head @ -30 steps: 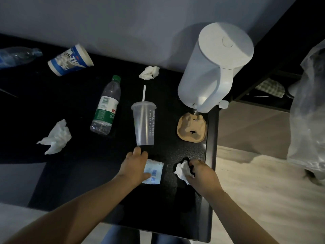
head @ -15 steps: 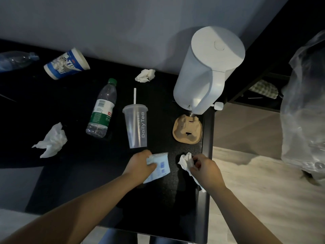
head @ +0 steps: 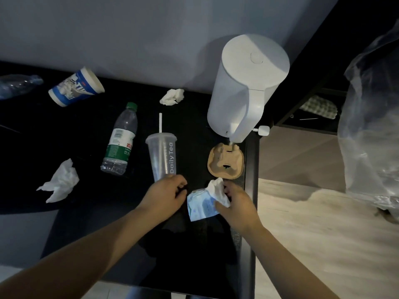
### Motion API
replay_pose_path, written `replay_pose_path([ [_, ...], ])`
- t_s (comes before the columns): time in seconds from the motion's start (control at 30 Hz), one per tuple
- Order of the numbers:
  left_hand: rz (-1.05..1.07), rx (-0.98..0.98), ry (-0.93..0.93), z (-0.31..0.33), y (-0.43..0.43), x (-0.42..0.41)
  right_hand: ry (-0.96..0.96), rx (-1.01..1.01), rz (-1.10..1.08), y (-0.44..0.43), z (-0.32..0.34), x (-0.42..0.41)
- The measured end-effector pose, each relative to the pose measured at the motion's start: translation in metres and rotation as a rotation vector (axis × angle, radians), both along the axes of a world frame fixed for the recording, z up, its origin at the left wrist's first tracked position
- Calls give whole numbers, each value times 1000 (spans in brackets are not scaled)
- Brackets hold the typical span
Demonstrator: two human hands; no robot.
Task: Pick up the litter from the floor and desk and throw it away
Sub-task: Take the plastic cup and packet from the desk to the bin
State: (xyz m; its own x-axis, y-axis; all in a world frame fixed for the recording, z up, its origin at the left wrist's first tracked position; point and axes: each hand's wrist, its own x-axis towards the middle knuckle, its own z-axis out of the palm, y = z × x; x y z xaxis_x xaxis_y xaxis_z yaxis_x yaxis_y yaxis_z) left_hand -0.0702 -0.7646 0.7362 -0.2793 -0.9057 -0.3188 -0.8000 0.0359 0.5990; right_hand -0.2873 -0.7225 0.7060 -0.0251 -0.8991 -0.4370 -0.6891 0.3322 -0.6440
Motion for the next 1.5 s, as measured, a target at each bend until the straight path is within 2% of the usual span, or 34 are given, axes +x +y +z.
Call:
replay_pose_path([
  [0.1, 91, -113, -52, 8, -7, 26, 166, 30, 183, 3, -11, 18],
  [0.2, 243, -145, -80, 5, -17, 43, 332, 40, 253, 11, -24, 30],
  [0.3, 350, -85, -120, -3, -35, 45, 340, 2, 267, 11, -34, 36],
  [0.47, 446, 119, -132, -19, -73, 29, 367, -105, 419, 1, -38, 43],
  [0.6, 508, 241, -137, -30, -91, 17, 263, -104, 328, -9, -34, 37],
  [0.7, 556, 288, -58, -38, -94, 12, 161, -65, 175, -8, -24, 23],
  [0.8, 587, 275, 32, -43, -93, 12, 68, -183, 3, -14, -4, 5],
  [0.93, 587, 250, 63, -46, -90, 14, 51, -356, -87, -53, 15, -17],
  [1.0, 583, 238, 62, -48, -90, 14, 110, -358, -75, -75, 14, -20],
  [1.1, 580, 235, 67, -51, -91, 15, 237, -264, 56, -91, -1, -18],
  [1.27, 585, 227, 81, -57, -90, 17, 158, -94, 84, -98, -16, -24],
  [1.5, 587, 220, 102, -58, -90, 18, 240, -48, 121, -96, -17, -12],
])
